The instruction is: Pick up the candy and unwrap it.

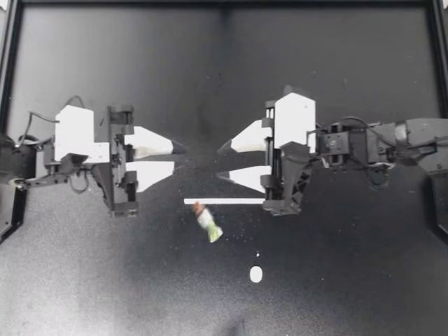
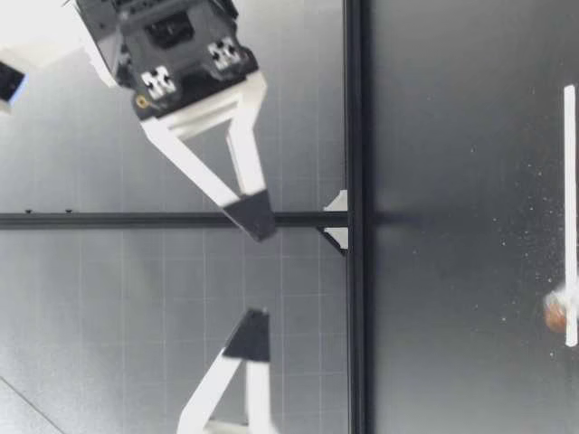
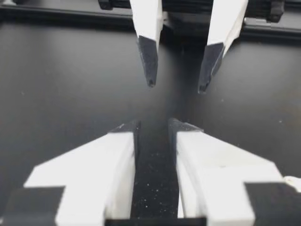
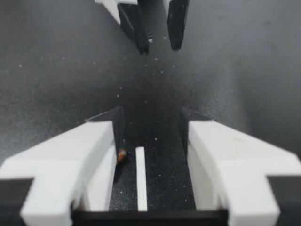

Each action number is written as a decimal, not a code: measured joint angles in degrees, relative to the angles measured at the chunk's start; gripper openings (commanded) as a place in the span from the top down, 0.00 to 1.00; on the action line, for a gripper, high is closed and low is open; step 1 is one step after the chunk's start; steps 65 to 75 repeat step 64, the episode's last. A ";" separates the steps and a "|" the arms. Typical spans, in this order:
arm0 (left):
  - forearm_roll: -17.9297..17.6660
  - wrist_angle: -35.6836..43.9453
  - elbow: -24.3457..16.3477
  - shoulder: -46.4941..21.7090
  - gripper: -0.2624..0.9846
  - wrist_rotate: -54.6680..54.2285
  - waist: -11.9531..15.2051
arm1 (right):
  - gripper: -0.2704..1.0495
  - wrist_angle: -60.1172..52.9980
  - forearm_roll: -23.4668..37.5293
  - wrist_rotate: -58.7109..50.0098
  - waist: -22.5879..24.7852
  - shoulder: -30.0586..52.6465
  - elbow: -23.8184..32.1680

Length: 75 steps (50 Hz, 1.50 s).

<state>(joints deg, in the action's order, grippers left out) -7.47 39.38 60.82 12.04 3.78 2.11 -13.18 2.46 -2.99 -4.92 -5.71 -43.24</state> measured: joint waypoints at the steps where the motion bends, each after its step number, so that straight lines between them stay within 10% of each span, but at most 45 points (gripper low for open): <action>1: 0.09 0.00 0.09 0.26 0.68 0.00 0.00 | 0.44 -0.44 0.00 0.00 0.00 -0.26 -0.26; 75: 0.79 0.00 1.05 8.35 0.68 0.18 0.00 | 0.45 -18.90 0.00 -0.18 0.00 -5.54 -7.21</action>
